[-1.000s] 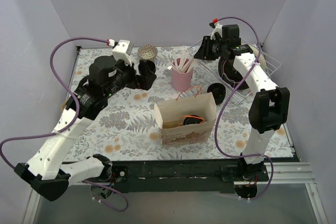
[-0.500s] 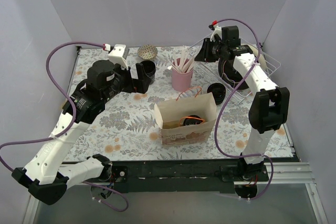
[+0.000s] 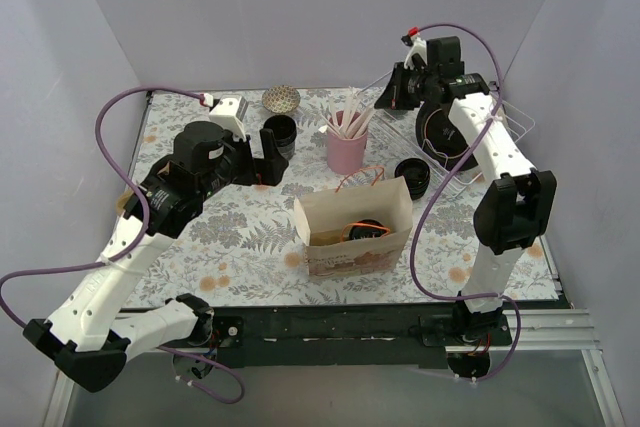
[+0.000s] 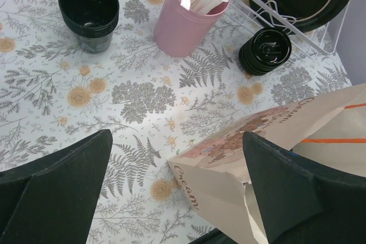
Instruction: Pack the takeout coffee
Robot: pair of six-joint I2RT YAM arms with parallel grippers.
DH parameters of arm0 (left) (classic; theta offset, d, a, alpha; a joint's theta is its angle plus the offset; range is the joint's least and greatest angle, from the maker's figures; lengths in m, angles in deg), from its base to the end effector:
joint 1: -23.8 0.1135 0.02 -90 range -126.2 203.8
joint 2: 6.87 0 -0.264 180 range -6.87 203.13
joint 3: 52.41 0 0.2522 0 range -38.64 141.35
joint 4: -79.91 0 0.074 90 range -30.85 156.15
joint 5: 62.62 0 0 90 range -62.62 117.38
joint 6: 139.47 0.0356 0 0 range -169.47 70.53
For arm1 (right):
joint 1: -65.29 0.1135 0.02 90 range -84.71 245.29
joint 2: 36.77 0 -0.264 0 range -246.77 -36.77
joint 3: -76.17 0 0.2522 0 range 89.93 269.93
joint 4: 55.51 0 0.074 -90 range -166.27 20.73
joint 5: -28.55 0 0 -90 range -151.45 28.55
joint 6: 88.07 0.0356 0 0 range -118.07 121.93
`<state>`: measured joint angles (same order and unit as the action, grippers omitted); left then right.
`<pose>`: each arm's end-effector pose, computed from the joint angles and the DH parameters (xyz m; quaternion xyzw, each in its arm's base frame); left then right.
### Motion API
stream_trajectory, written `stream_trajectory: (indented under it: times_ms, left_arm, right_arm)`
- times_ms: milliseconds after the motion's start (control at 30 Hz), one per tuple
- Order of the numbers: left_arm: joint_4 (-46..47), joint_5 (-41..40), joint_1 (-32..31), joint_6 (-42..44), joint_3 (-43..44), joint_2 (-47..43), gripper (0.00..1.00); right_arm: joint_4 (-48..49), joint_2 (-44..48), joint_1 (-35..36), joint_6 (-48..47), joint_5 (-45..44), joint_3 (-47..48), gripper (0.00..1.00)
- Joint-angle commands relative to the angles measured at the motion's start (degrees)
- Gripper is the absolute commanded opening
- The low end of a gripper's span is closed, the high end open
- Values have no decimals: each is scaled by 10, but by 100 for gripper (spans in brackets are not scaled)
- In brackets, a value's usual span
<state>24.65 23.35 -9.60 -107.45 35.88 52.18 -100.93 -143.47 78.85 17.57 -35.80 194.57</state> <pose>0.1706 -0.1095 0.4151 -0.1986 0.8242 -0.3580 0.3912 0.4154 0.1160 0.3586 -0.0891 0.8616 0.3053 0.3957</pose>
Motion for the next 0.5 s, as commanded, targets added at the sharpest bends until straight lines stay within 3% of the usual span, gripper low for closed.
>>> stream_trajectory:
  times_ms: [0, 467]
  left_arm:
    - [-41, -42, 2, -2, 18, -2, 98]
    - [-71, -50, 2, -12, 16, -31, 98]
  right_arm:
    - [-57, 18, -1, -10, 1, 78, 1]
    - [-109, 70, -3, 9, -15, 184, 1]
